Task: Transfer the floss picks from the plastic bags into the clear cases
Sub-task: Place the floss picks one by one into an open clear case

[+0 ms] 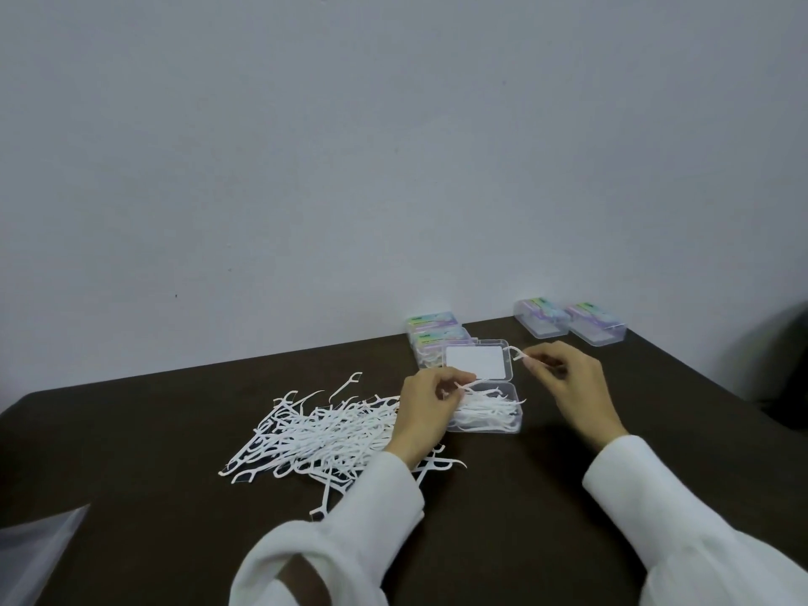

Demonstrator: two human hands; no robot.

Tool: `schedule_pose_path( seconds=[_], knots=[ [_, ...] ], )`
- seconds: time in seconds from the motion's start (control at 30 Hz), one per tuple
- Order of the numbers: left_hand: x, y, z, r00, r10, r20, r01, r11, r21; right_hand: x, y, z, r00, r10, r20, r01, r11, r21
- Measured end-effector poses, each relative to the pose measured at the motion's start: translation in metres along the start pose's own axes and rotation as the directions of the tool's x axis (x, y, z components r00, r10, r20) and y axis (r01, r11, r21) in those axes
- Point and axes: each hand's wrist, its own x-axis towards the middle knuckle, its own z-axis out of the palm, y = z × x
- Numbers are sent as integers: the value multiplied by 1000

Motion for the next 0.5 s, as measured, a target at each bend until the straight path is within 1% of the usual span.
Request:
schedule_pose_path(
  seconds=[0.17,0.27,0.33,0.4,0.5],
  knots=[
    [-1,1,-1,999,30,44,-28,998,-52,3,-9,14,997,-54,62,53,999,6],
    [-1,-1,-3,998,6,56,0,994,-112,4,-10,22,989,-96,110,102,994,-46],
    [0,-1,-4,1000,-13,-26,8,984,-179,5,-12,25,986,-111,126,120,991,-60],
    [2,-1,-6,992,-41,-123,15,978,-209,4,-14,28,977,-122,177,136,989,-66],
    [4,-3,-9,983,-58,-177,22,980,-198,0,-18,36,947,-170,273,203,974,-100]
  ],
)
